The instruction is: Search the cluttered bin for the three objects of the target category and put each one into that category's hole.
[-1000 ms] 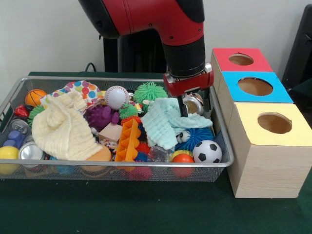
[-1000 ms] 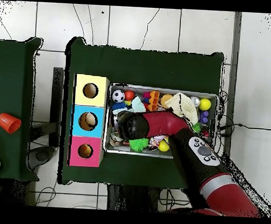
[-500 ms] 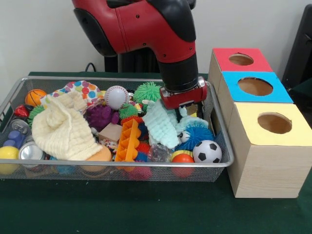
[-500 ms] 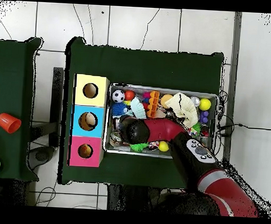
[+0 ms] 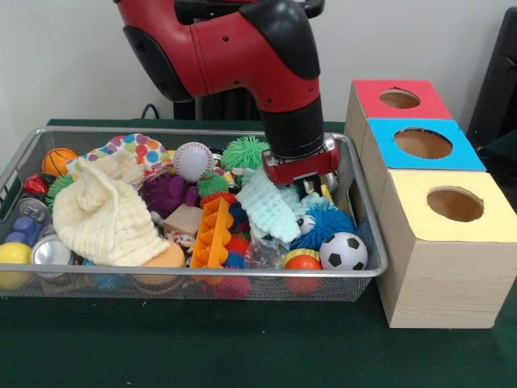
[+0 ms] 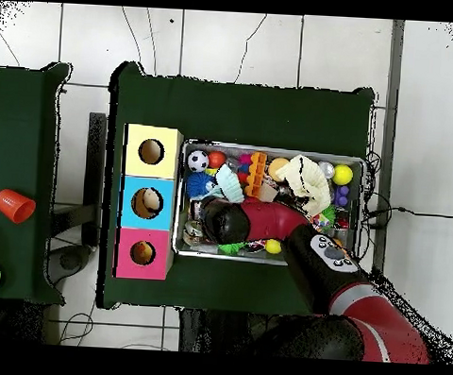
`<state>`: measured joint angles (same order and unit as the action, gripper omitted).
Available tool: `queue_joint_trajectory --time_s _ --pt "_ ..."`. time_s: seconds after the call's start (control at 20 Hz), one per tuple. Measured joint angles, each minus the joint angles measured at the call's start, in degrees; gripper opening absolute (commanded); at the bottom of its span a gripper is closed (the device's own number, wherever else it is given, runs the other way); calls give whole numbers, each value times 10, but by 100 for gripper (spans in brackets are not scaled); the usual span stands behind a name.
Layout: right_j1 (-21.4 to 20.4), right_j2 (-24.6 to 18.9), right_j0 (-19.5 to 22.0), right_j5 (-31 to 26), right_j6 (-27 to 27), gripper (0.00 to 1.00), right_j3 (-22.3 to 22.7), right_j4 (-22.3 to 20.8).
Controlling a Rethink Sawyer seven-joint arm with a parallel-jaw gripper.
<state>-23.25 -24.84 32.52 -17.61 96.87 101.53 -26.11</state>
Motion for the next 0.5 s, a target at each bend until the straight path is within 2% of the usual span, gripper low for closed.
queue_joint_trajectory --time_s 0.5 --pt "-2 1 3 0 0 0 0 0"
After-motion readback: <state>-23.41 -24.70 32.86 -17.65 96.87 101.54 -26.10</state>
